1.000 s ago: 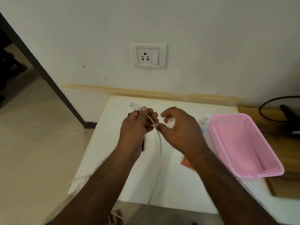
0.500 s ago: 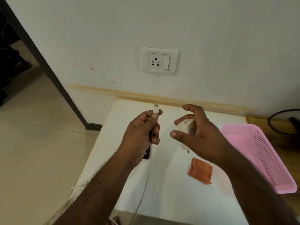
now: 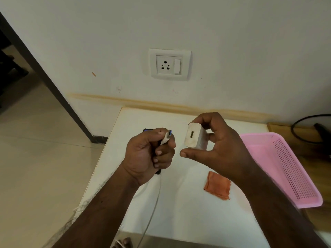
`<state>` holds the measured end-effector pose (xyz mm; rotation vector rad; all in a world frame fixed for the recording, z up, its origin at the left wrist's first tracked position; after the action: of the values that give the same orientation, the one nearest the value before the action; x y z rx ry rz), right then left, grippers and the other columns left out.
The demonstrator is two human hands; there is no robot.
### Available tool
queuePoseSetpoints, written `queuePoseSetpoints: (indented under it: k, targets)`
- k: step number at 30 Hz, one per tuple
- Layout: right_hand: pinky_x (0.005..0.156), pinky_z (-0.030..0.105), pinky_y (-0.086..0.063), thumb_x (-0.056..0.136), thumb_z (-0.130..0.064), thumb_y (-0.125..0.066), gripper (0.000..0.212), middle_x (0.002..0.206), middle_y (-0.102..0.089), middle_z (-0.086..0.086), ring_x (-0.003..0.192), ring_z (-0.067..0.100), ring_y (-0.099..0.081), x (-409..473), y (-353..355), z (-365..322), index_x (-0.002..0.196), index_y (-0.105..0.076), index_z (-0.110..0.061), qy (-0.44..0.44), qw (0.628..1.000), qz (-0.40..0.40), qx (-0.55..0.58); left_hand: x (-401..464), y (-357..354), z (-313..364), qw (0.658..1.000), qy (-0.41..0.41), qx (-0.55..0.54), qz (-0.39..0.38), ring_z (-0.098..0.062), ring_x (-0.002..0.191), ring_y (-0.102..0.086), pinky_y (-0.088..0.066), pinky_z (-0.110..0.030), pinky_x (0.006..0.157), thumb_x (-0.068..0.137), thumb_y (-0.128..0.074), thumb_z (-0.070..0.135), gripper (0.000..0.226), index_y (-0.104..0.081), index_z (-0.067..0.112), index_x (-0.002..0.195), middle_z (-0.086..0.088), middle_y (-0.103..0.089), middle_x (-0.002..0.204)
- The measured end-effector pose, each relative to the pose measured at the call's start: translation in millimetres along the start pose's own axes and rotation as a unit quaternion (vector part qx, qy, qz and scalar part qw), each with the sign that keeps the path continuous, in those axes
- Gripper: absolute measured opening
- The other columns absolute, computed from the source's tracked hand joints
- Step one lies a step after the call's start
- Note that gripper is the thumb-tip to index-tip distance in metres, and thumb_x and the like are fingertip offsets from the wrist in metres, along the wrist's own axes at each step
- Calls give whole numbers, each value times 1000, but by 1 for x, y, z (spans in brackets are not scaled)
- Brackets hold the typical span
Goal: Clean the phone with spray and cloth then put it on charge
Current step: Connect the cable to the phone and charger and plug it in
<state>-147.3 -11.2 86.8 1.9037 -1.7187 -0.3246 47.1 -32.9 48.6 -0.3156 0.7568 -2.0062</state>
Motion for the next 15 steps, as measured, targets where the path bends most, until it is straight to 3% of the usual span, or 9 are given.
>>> queuePoseSetpoints:
  k: [8,12,15]
  targets:
    - [83,2,-42,66,-36,-91,63,113,-54,-32,113,-9,-50,-2,0,-4,110,-47,-50,63,998,13,0,1,-1,0,1000,-15,-21,-15,-10,41,-25,-16,-21,47,59,-75,35,33,-59,5,64,3,-36,50]
    - [82,1,-42,66,-38,-90,63,114,-55,-31,114,-9,-50,-2,0,-2,112,-49,-50,65,998,12,6,1,0,1,999,-18,23,24,-12,43,-21,-13,-26,47,69,-60,29,27,-50,5,64,1,-32,53]
    - [80,-1,-41,65,-42,-88,61,114,-55,-36,114,-12,-50,-2,2,-1,113,-50,-52,59,998,15,15,2,-2,0,991,-33,115,62,-15,45,-20,-14,-29,47,76,-61,34,28,-70,8,72,-1,-32,53]
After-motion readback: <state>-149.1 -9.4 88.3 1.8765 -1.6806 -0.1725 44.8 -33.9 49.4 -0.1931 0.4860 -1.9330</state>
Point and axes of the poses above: each hand's wrist, its own x-axis towards the middle knuckle, its own y-axis out of the back of the hand, z = x × y, the point moved 1 cm from there along x, towards the middle knuckle
